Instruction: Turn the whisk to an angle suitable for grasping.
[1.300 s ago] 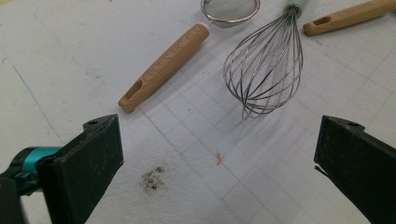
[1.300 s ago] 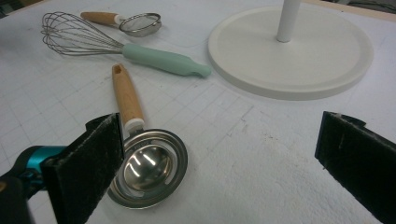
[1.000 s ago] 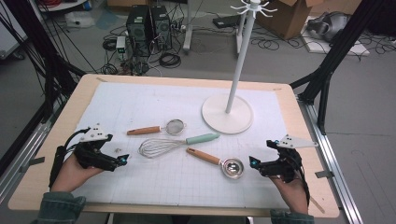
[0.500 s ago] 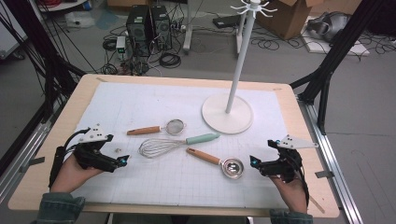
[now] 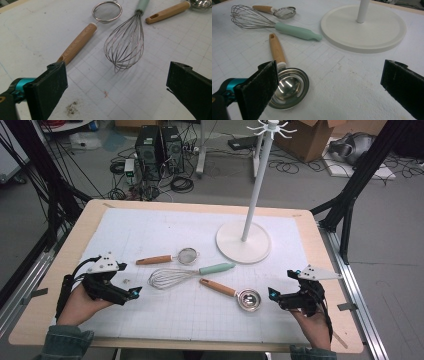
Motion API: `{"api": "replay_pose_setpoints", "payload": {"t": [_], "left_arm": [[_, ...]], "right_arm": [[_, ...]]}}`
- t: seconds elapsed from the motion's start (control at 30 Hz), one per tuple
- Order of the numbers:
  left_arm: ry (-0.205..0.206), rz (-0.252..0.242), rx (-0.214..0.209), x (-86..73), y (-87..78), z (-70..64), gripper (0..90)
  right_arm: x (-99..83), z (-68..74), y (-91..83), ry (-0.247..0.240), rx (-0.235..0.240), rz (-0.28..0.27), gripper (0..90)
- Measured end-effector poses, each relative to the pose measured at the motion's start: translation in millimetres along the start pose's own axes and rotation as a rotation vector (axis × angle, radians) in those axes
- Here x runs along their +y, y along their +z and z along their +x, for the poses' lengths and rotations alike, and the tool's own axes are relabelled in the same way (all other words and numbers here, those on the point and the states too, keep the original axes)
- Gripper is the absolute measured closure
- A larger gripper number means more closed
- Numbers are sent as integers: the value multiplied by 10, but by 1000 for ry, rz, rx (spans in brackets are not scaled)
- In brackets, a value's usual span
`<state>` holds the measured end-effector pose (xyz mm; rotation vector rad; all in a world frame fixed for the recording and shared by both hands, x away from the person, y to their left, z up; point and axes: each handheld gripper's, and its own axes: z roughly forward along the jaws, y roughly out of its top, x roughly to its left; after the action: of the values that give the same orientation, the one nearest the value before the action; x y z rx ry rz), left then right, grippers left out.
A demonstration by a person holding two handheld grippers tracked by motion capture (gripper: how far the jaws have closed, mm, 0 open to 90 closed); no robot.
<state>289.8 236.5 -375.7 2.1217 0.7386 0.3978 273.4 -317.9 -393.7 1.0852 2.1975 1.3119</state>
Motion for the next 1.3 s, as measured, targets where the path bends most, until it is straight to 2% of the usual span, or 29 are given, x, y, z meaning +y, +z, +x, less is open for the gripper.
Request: {"api": "replay_pose_setpoints", "payload": {"t": [0.03, 0.23, 0.47, 0.6, 0.9, 1.27, 1.3], "left_arm": [[3, -4, -7, 35, 11, 1, 96], [21, -9, -18, 168, 62, 14, 100], [37, -6, -50, 335, 174, 21, 105], [50, -2, -66, 378, 235, -1, 105], [53, -3, -79, 431, 264, -19, 113], [93, -12, -103, 573, 372, -71, 158], [98, -13, -109, 591, 381, -76, 183]], "right_arm": [[-1, -8, -3, -2, 1, 1, 5], [-2, -26, -20, 2, -2, -1, 5], [-11, -33, -16, 5, 3, 3, 5], [-4, -31, -26, 0, 4, -1, 5], [-8, -36, -14, 0, 7, 3, 5], [-7, -28, -15, 0, 11, 1, 5], [-11, -36, -9, -1, 11, 1, 5]]}}
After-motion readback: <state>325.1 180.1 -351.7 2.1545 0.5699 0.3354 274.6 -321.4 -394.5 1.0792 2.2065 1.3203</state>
